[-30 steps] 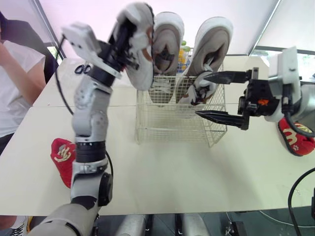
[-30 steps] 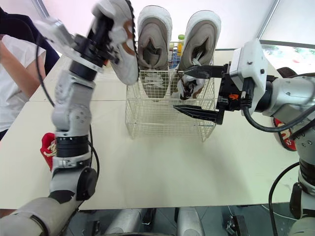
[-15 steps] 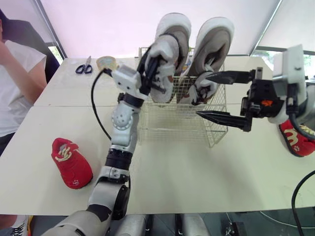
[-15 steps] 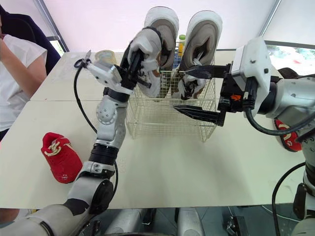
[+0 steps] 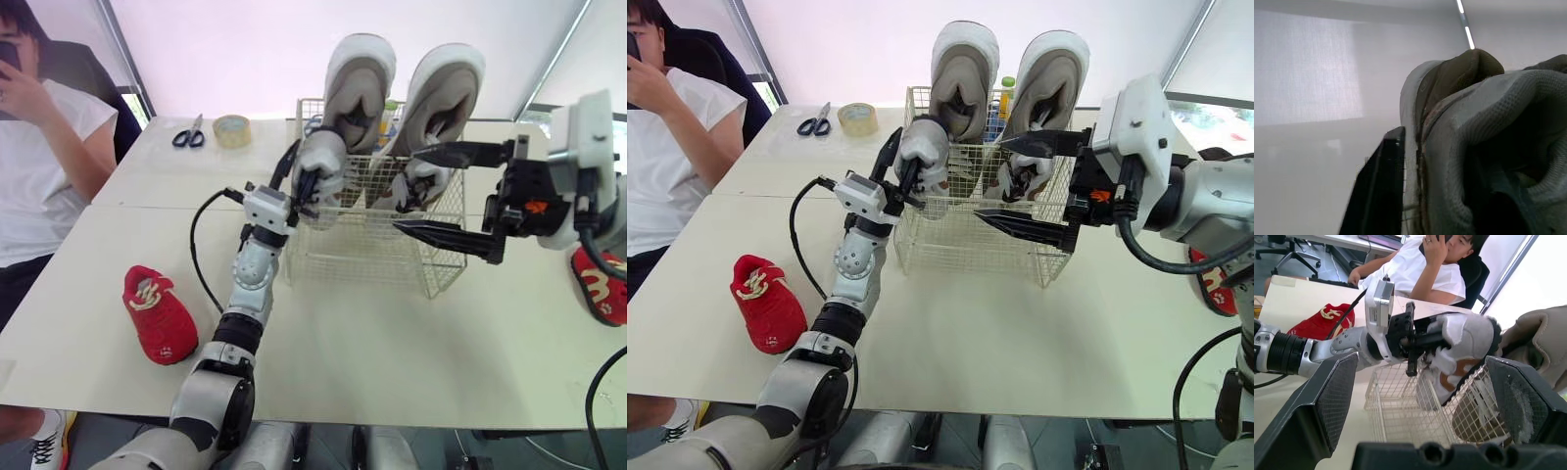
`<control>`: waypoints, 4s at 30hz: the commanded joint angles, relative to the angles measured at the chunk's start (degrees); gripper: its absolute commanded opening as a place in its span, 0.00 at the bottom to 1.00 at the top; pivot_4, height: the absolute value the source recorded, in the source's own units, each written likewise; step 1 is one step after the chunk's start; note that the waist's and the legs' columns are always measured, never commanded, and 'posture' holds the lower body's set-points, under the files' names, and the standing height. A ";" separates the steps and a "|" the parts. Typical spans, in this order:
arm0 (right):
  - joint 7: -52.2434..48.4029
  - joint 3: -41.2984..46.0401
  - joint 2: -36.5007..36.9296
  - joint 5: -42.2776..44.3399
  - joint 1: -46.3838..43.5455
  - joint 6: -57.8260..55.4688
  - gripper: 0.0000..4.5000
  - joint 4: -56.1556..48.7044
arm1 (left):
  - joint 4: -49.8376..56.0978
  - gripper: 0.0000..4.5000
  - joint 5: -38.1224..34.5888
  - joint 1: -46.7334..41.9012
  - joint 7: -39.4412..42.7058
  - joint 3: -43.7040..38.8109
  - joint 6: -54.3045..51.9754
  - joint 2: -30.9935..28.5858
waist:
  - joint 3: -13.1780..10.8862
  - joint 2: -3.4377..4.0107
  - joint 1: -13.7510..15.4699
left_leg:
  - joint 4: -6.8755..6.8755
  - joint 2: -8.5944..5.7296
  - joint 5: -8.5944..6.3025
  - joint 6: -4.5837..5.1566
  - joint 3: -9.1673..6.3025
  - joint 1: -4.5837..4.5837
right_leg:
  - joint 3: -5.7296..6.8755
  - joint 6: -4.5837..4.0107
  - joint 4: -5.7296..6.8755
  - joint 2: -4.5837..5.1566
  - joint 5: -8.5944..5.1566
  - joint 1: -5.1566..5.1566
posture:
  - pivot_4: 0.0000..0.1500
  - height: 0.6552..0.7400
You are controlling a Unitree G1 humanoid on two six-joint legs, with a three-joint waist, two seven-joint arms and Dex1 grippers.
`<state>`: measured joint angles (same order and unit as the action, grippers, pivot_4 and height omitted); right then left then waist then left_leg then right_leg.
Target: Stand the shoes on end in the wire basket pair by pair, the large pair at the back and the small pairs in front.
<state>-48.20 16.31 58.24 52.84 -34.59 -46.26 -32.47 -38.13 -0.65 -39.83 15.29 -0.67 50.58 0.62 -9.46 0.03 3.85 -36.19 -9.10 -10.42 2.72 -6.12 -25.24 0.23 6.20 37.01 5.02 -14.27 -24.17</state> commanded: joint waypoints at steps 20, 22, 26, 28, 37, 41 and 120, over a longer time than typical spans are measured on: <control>1.05 6.72 1.21 -1.94 6.17 3.36 1.00 0.31 | 49.27 1.00 -35.29 14.51 23.59 -2.91 -65.63 -23.42 | -0.07 0.03 -0.32 | 0.20 0.04 -0.01 0.00 -0.02 -0.17 | -0.04 -0.16 0.02 -0.05 -0.12 -0.32 | 1.00 1.00; 2.70 11.33 1.18 -2.53 9.25 2.35 1.00 1.51 | 51.73 1.00 -42.23 12.12 24.39 -6.25 -72.97 -27.39 | -0.09 0.01 -0.29 | 0.25 0.04 -0.01 0.00 -0.01 -0.16 | -0.07 -0.16 0.01 -0.05 -0.13 -0.35 | 1.00 1.00; 6.83 17.40 0.70 -6.97 15.22 2.40 1.00 5.22 | 53.45 1.00 -54.20 8.00 25.92 -10.36 -85.55 -33.58 | -0.07 0.05 -0.33 | 0.32 0.04 -0.01 -0.01 -0.03 -0.15 | -0.07 -0.17 0.06 -0.09 -0.14 -0.41 | 1.00 1.00; 9.08 18.78 1.23 -12.97 19.42 3.75 1.00 8.16 | 53.36 1.00 -58.59 6.15 28.20 -10.77 -91.06 -36.51 | -0.07 0.06 -0.33 | 0.35 0.04 -0.01 -0.01 0.01 -0.10 | -0.11 -0.17 0.04 -0.08 -0.15 -0.39 | 1.00 1.00; 18.39 26.14 -3.19 -28.66 32.89 8.79 1.00 26.45 | 52.71 1.00 -63.03 1.06 36.58 -9.06 -100.22 -41.02 | -0.08 0.11 -0.61 | 0.51 0.03 0.03 -0.06 0.11 -0.10 | -0.25 -0.23 0.03 -0.04 -0.17 -0.27 | 1.00 1.00; 18.44 26.58 -4.62 -30.35 35.04 10.21 1.00 32.61 | 54.03 1.00 -62.88 1.12 36.89 -9.24 -101.21 -40.48 | -0.10 0.17 -1.73 | 0.64 0.04 0.06 -0.11 0.10 -0.09 | -0.25 -0.38 0.04 -0.05 -0.26 -0.31 | 1.00 1.00; -5.68 -10.04 -1.78 -28.38 -11.24 29.08 0.58 5.69 | 30.44 0.05 -53.22 -20.58 47.73 -7.01 -110.75 -36.65 | -0.70 0.28 -3.07 | 0.93 -0.02 0.19 -0.30 0.01 -0.11 | -0.24 -0.12 0.10 -0.02 -0.16 -0.50 | 1.00 1.00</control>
<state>-54.85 2.23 55.55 20.22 -44.92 -12.90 -24.52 -8.83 -53.19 -60.17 63.17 -6.38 -60.43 -36.15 -10.15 0.30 0.77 -35.26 -9.11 -10.24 2.43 -6.12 -25.35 -0.01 6.08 37.11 5.00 -14.43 -24.68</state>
